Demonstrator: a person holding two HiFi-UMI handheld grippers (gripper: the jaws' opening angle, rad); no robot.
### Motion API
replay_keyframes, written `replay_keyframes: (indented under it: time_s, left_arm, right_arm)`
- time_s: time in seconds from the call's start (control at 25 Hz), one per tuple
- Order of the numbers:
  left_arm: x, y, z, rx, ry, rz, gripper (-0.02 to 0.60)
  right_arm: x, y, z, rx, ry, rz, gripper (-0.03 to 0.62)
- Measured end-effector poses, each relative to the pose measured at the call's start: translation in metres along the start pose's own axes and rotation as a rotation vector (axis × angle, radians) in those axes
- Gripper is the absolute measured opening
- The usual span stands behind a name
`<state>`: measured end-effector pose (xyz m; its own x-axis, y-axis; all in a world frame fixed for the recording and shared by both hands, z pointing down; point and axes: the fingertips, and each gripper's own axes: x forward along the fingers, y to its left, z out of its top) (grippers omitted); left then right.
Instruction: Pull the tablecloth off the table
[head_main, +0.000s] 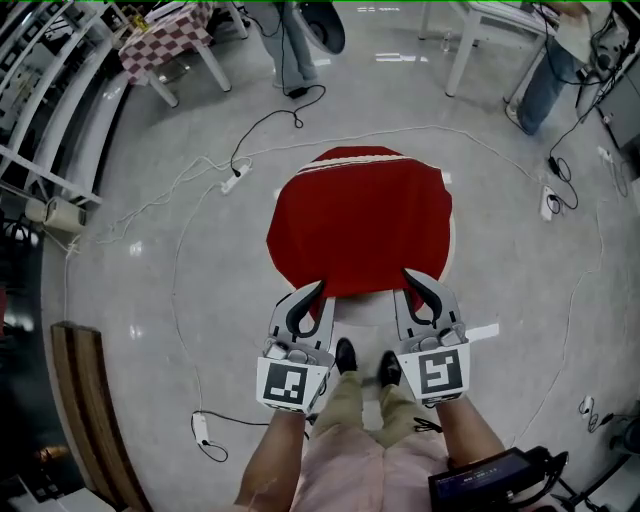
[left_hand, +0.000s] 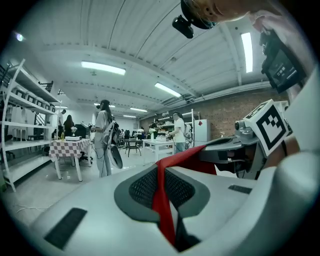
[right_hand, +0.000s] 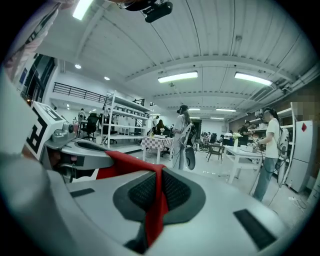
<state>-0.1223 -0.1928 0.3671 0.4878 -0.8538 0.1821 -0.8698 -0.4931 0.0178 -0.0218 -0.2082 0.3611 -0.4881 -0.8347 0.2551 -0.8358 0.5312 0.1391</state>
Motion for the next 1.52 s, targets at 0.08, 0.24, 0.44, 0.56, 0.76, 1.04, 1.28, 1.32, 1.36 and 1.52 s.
replay_keyframes:
  time_s: [0.08,0.24,0.44,0.56,0.76,1.04,1.28,1.32,1.36,1.52]
  left_arm:
    - [-0.003,-0.001,0.008,0.004,-0.01,0.008,0.046]
    - [-0.013,-0.005,0.031,0.015,-0.026,0.02,0.046]
    - [-0.018,-0.011,0.054,0.02,-0.066,0.024,0.046]
    - [-0.022,-0.016,0.069,0.014,-0.116,0.029,0.046]
    - [-0.034,-0.02,0.09,0.024,-0.14,0.036,0.046]
    - [-0.038,-0.029,0.096,0.042,-0.188,0.051,0.044]
    - [-0.049,-0.034,0.101,0.057,-0.213,0.066,0.044]
    - [-0.05,-0.036,0.101,0.059,-0.216,0.069,0.044]
    - [-0.052,-0.038,0.102,0.062,-0.219,0.071,0.044]
    - [-0.07,-0.053,0.115,0.068,-0.228,0.079,0.043]
  right_arm:
    - [-0.005,-0.001,0.009,0.005,-0.007,-0.01,0.023]
    - [-0.019,-0.004,0.033,0.052,-0.028,-0.041,0.023]
    - [-0.031,-0.007,0.049,0.048,-0.06,-0.057,0.023]
    - [-0.039,-0.009,0.058,0.032,-0.082,-0.058,0.023]
    - [-0.053,-0.007,0.08,0.029,-0.118,-0.064,0.023]
    - [-0.063,-0.011,0.083,-0.021,-0.164,-0.058,0.023]
    - [-0.074,-0.005,0.088,0.008,-0.191,-0.054,0.023]
    - [-0.076,-0.005,0.088,0.007,-0.195,-0.052,0.023]
    - [-0.079,-0.004,0.089,0.004,-0.199,-0.051,0.023]
    - [-0.102,-0.001,0.1,-0.03,-0.222,-0.042,0.023]
